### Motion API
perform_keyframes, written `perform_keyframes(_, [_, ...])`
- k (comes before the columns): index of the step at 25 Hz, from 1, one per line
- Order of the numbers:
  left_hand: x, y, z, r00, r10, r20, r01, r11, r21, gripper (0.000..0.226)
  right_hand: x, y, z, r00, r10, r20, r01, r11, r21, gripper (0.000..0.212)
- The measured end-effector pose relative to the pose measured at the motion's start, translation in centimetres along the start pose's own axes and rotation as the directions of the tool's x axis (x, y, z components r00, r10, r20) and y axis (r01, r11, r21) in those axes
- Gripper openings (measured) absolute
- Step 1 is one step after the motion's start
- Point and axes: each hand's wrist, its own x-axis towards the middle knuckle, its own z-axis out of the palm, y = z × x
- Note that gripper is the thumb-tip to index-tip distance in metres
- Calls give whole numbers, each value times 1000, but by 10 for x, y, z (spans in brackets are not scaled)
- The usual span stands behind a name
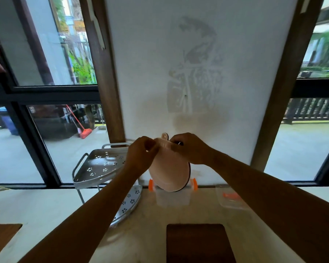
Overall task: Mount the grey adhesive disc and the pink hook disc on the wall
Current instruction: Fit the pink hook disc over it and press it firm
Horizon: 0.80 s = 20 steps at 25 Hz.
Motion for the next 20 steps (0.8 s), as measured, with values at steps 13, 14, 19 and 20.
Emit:
perform_keyframes(13, [-19, 15, 12, 967, 184, 178, -168, 981, -98, 16, -35, 35, 27, 978, 169, -122, -126, 946, 299, 19])
perform_keyframes(14, [-20, 15, 14, 969, 194, 156, -185, 980, -73, 17, -36, 36, 29, 970, 186, -159, -126, 936, 330, 17])
perform_keyframes(19, [-22, 10, 29, 964, 215, 155, -218, 976, 3, 20, -38, 46, 41, 927, 268, -263, -144, 900, 412, 20])
perform_keyframes(20, [-20, 9, 31, 960, 223, 169, -228, 974, 10, 21, -38, 49, 44, 924, 269, -271, -147, 905, 400, 20])
